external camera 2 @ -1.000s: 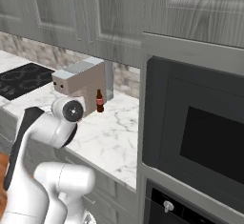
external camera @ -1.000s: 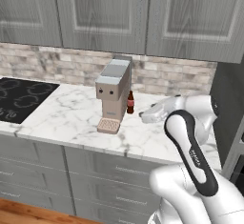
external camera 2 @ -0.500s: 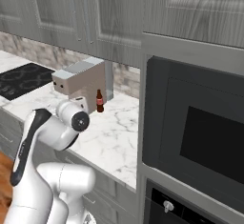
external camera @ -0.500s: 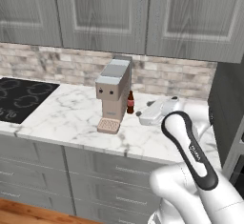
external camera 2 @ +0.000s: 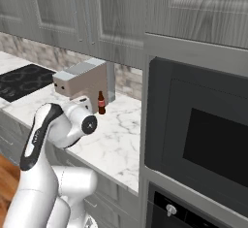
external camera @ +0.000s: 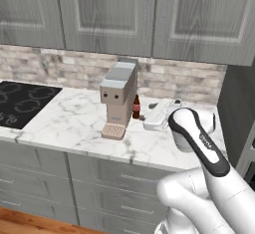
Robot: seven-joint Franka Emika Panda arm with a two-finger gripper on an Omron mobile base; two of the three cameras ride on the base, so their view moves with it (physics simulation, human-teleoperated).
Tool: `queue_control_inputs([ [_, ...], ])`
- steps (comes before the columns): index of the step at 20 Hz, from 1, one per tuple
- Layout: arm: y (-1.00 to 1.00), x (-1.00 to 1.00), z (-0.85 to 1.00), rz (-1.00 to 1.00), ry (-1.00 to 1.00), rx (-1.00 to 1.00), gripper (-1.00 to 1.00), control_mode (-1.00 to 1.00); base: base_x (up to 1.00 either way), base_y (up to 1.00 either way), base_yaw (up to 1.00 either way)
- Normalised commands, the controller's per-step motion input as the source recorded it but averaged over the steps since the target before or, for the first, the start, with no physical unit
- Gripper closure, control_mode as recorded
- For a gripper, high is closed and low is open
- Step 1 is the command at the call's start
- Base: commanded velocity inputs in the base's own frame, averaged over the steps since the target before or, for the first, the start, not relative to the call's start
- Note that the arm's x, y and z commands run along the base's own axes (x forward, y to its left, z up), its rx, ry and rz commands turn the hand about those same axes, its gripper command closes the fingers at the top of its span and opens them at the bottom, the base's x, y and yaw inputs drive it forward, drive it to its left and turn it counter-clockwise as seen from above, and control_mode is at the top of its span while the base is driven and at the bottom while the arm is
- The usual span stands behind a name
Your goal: Move the drinks to the dining counter.
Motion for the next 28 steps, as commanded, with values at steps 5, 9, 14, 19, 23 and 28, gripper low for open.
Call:
queue_control_inputs([
  [5,0.0,0.24,-0.03,0.11,0.0,0.0,-1.0,-1.0,0.0,0.0,0.0],
  [9,0.0,0.27,-0.04,0.1,0.0,0.0,-1.0,-1.0,0.0,0.0,0.0],
  [14,0.0,0.27,-0.11,0.07,0.0,0.0,-1.0,-1.0,0.0,0.0,0.0],
  [19,0.0,0.19,-0.11,0.03,0.0,0.0,-1.0,-1.0,0.0,0.0,0.0],
  [23,0.0,0.27,-0.14,0.01,0.0,0.0,-1.0,-1.0,0.0,0.0,0.0],
  [28,-0.01,0.35,-0.11,0.0,0.0,0.0,-1.0,-1.0,0.0,0.0,0.0],
])
